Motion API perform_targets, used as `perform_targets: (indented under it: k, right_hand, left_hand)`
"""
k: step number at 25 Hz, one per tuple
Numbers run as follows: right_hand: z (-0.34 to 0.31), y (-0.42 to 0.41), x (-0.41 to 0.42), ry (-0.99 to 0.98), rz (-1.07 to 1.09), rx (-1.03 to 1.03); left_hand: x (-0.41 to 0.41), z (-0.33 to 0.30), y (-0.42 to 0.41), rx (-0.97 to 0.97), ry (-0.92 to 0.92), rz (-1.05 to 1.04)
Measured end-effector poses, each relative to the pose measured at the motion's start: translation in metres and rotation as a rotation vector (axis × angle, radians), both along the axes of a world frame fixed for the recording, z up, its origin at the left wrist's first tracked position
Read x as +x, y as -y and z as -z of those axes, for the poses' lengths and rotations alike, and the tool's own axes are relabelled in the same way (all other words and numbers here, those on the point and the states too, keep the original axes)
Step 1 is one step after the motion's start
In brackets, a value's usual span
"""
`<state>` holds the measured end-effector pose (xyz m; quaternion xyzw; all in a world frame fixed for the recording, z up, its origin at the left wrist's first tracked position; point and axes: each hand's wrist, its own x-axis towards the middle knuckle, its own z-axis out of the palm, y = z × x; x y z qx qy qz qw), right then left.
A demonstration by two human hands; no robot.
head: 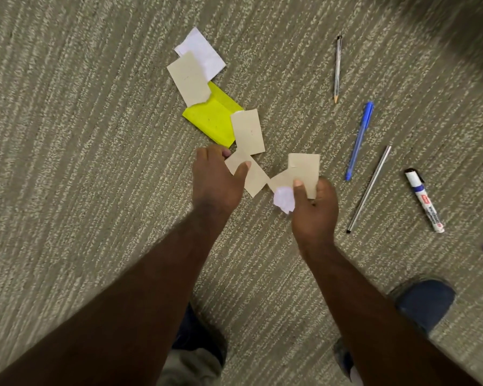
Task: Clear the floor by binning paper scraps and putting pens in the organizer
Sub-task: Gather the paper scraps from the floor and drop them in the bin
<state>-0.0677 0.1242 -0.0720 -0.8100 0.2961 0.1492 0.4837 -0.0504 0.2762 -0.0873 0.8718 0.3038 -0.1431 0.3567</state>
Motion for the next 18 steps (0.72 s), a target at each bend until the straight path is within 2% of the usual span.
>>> perform_targets:
  k: [5,8,12,15,18]
  right_hand:
    - [-0.012,0.015,0.004,-0.056,0.171,0.194]
    - [-0.014,0.009,0.017,-0.060,0.168,0.249]
    - [-0.003,-0.014,0.051,-0.006,-0.059,0.133]
    - [0.007,-0.042,0.078,0.082,-0.316,-0.035]
    - [0.013,-0.070,0.081,0.105,-0.563,-0.295]
  left_hand:
    - [-0.003,-0.001,0.007,0.131,-0.024,0.051]
    - [-0.003,0.000,0.010,0.175,-0.067,0.092]
    - [0.002,-0.012,-0.004,-0.096,0.074,-0.102]
    - [0.009,-0.022,-0.041,-0.188,0.234,-0.231]
    - [0.037,-0.023,-0.081,-0.269,0.291,-0.337]
